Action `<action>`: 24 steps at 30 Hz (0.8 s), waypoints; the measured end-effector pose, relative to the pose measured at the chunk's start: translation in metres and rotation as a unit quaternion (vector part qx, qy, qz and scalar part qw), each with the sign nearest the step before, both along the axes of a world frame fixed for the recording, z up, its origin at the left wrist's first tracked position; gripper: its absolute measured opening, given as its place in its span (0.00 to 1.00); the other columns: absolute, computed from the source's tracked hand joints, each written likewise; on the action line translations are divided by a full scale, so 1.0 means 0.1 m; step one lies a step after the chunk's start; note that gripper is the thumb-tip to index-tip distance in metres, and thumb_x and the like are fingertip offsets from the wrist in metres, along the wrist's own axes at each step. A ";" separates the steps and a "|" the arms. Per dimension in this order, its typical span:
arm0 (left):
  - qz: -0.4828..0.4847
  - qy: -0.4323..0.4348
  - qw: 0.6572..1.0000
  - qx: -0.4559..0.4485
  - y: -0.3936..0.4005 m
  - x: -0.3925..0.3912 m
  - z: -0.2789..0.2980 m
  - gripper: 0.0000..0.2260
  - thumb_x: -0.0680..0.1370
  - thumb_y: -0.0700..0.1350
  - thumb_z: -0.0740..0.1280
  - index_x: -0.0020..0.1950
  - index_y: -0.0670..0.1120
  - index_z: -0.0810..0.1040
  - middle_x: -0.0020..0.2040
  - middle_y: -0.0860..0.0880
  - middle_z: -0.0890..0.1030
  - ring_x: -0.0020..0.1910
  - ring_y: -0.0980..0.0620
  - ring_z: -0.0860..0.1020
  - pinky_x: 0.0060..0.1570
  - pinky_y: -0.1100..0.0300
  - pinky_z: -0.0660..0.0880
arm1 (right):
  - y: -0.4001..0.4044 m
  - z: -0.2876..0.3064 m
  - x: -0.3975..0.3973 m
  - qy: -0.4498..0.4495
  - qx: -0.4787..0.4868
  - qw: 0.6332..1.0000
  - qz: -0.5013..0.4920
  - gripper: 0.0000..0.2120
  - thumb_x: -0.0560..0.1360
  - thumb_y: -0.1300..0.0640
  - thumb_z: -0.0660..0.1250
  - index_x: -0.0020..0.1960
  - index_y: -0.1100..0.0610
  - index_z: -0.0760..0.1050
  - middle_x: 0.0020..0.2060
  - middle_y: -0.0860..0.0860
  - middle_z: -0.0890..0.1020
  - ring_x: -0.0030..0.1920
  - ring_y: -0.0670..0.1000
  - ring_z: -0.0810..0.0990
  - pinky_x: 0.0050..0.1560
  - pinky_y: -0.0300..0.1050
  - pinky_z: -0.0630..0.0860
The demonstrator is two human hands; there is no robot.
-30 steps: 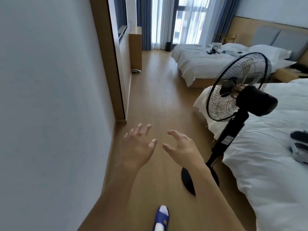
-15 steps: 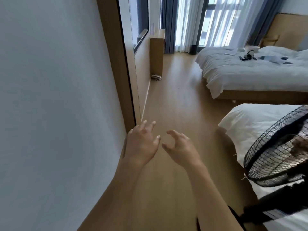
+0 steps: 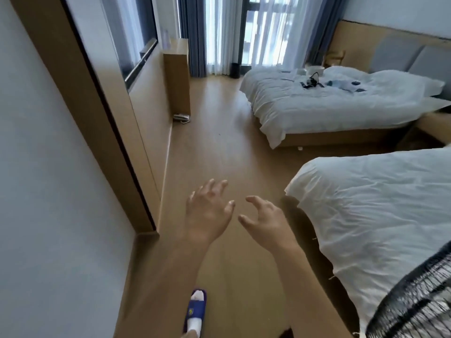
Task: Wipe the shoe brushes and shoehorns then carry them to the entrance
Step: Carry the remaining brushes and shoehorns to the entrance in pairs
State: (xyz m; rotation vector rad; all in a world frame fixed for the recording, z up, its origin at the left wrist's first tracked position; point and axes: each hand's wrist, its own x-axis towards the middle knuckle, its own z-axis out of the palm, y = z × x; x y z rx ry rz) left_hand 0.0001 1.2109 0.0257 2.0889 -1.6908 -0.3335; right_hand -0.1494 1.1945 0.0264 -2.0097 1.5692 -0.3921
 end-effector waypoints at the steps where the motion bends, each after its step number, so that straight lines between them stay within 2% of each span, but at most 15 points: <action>1: -0.015 -0.006 1.000 -0.001 -0.24 0.03 0.00 0.26 0.79 0.55 0.64 0.77 0.54 0.64 0.77 0.48 0.65 0.75 0.49 0.64 0.72 0.51 0.61 | -0.21 0.00 0.03 -0.001 0.000 1.000 -0.014 0.27 0.79 0.45 0.67 0.75 0.49 0.68 0.71 0.49 0.74 0.71 0.51 0.72 0.72 0.51 0.69; 9: -0.089 -0.006 0.996 -0.022 -2.11 0.43 0.23 0.25 0.78 0.54 0.66 0.74 0.53 0.67 0.75 0.49 0.67 0.74 0.49 0.65 0.71 0.51 0.62 | -1.85 0.23 0.41 -0.016 0.004 0.995 -0.095 0.27 0.79 0.46 0.67 0.76 0.48 0.66 0.72 0.48 0.73 0.71 0.50 0.71 0.73 0.50 0.68; 16: -0.147 0.013 0.989 -0.007 -3.27 0.43 0.14 0.24 0.79 0.54 0.65 0.75 0.53 0.66 0.76 0.50 0.67 0.75 0.50 0.63 0.73 0.50 0.61 | -2.91 0.15 0.38 -0.014 0.019 0.987 -0.157 0.27 0.78 0.46 0.68 0.75 0.48 0.68 0.70 0.50 0.75 0.69 0.51 0.74 0.70 0.48 0.71; 24: -0.134 0.007 0.991 -0.003 -4.80 0.27 -0.03 0.24 0.80 0.54 0.64 0.76 0.53 0.66 0.76 0.51 0.66 0.76 0.51 0.62 0.73 0.49 0.60 | -4.49 -0.12 0.18 -0.030 0.010 0.988 -0.154 0.27 0.77 0.45 0.69 0.75 0.46 0.67 0.70 0.49 0.75 0.69 0.51 0.74 0.68 0.48 0.72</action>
